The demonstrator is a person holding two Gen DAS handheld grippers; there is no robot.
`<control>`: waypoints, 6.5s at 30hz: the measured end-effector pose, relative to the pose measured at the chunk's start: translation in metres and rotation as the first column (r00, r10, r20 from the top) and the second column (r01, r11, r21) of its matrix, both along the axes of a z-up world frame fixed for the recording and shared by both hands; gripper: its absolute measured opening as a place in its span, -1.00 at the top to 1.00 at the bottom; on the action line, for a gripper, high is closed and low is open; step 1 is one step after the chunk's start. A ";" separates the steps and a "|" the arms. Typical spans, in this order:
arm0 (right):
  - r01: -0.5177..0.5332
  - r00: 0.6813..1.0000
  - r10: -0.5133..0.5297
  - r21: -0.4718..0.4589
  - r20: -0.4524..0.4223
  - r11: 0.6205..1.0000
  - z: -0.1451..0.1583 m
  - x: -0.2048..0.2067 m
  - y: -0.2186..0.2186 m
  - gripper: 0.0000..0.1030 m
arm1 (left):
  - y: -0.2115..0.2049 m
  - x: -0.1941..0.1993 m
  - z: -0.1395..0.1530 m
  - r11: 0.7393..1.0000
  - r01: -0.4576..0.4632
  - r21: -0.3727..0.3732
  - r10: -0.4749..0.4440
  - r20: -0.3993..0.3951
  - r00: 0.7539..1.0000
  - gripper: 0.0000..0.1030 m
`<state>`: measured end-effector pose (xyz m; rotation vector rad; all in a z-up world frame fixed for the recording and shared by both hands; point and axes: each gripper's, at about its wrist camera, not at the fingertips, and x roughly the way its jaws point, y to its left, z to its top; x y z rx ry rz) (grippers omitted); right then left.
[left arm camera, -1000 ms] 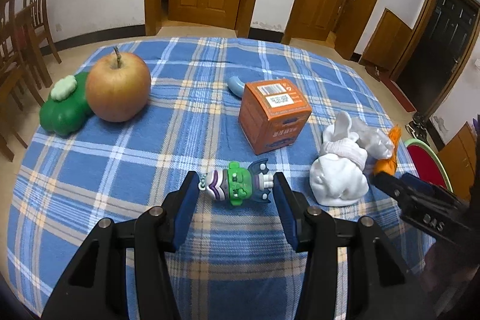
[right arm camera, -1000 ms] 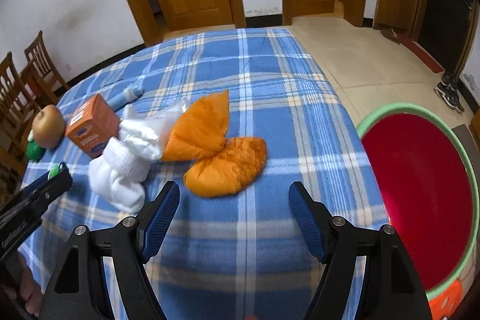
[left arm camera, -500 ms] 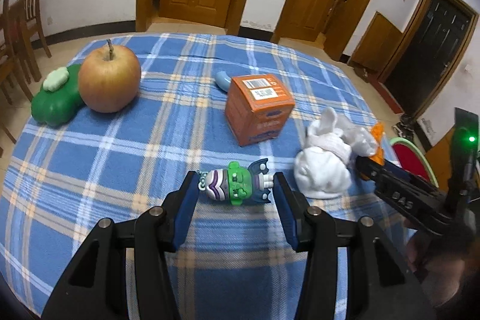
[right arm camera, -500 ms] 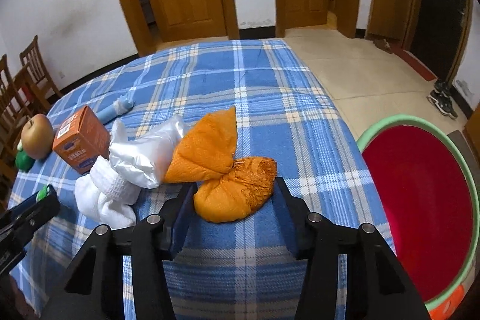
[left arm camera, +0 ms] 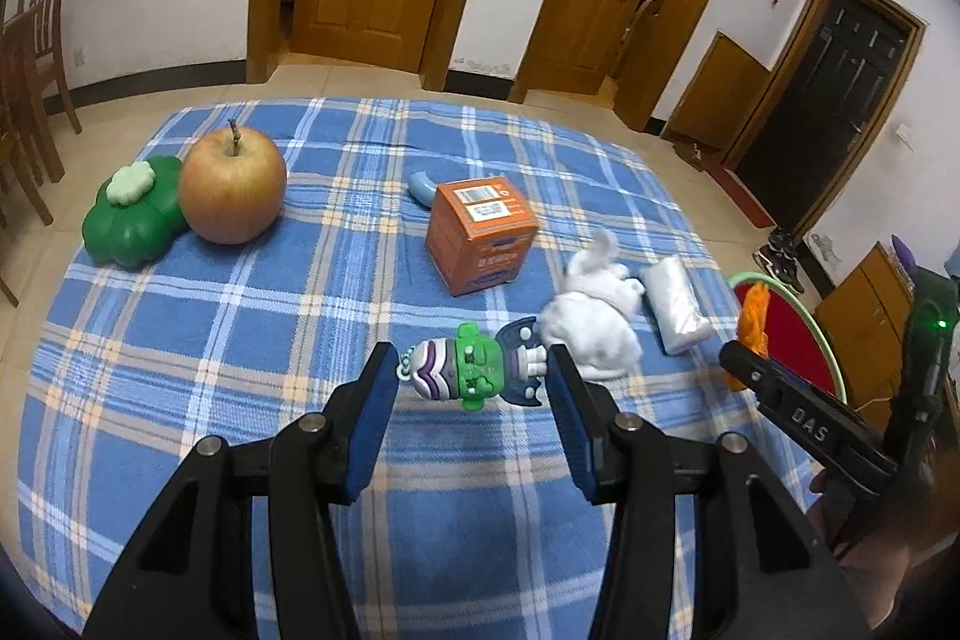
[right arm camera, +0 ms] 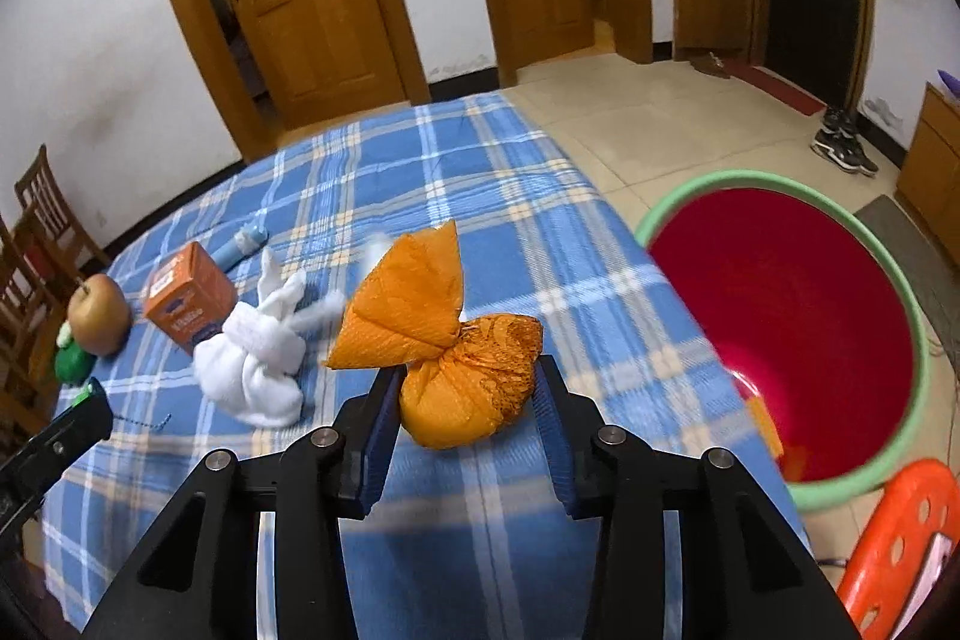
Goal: Collect trash
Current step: 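Carry both items over the bucket and open the right tool to drop the orange bundle, then open the left tool to drop the green toy figure into the bucket, then move both open tools back over the table, then grasp the orange box with the left tool, then grasp the white plastic bag with the right tool while the left tool holds the box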
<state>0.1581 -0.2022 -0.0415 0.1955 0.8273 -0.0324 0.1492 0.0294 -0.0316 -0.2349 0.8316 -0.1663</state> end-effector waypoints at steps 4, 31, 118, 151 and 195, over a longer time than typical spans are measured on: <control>0.025 0.999 -0.026 0.019 0.020 0.999 0.009 -0.023 -0.013 0.16 | -0.006 -0.011 0.007 1.000 0.027 0.011 -0.027 0.010 1.000 0.02; 0.169 0.980 -0.186 0.183 0.078 0.969 0.015 -0.079 -0.141 0.15 | -0.148 -0.007 0.043 0.962 0.266 0.054 -0.267 0.023 0.963 0.02; 0.205 0.978 -0.210 0.196 0.006 0.959 0.013 -0.070 -0.156 -0.45 | -0.095 0.084 0.025 0.984 0.002 0.180 -0.003 0.004 1.000 -0.24; 0.000 1.000 -0.002 0.077 0.028 0.997 0.052 -0.040 -0.067 -0.45 | -0.014 0.091 -0.009 0.982 -0.117 0.146 0.123 -0.035 0.992 0.11; -0.135 0.990 0.139 0.097 -0.036 0.986 -0.003 0.016 0.011 0.55 | 0.019 0.076 -0.026 0.990 -0.123 0.064 0.124 -0.005 0.992 0.11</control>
